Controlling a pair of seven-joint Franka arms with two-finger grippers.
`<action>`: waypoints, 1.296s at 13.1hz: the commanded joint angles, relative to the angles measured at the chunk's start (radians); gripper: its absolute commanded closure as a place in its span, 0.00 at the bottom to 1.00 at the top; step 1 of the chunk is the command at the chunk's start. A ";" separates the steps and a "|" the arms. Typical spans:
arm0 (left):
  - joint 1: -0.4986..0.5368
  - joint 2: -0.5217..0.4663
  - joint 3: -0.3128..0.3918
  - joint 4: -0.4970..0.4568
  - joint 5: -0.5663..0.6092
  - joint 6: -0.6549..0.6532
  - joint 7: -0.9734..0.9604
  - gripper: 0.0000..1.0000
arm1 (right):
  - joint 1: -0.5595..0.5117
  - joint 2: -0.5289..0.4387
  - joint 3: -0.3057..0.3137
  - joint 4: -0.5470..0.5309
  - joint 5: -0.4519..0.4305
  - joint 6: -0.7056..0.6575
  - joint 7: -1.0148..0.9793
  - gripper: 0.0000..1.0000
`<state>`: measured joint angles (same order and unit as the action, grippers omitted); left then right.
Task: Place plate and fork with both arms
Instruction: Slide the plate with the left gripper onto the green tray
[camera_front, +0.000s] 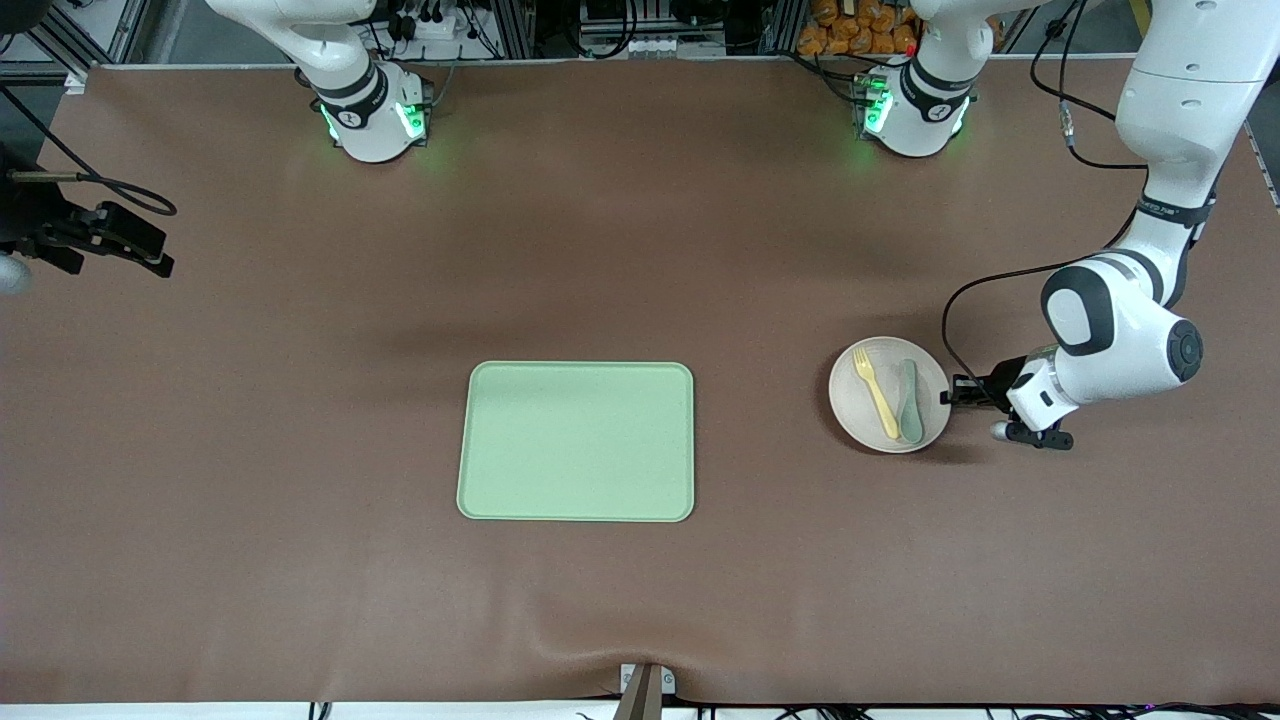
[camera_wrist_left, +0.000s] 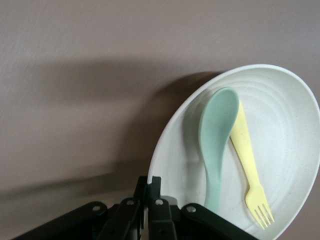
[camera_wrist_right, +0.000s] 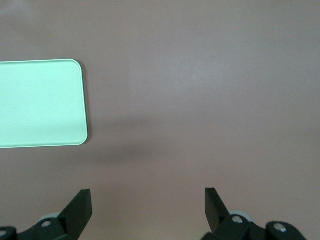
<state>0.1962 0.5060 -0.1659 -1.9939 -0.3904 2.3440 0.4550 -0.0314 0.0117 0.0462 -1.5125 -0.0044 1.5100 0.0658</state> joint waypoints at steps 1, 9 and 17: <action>-0.001 0.023 -0.033 0.084 -0.022 -0.018 0.022 1.00 | -0.022 0.004 0.015 0.008 0.001 -0.007 -0.008 0.00; -0.185 0.089 -0.046 0.328 -0.007 -0.111 -0.240 1.00 | -0.022 0.004 0.015 0.008 0.001 -0.007 -0.009 0.00; -0.437 0.227 -0.034 0.567 -0.005 -0.109 -0.683 1.00 | -0.022 0.004 0.015 0.008 0.001 -0.007 -0.009 0.00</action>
<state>-0.1922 0.6933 -0.2142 -1.5040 -0.3905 2.2578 -0.1472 -0.0317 0.0119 0.0460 -1.5128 -0.0043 1.5100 0.0658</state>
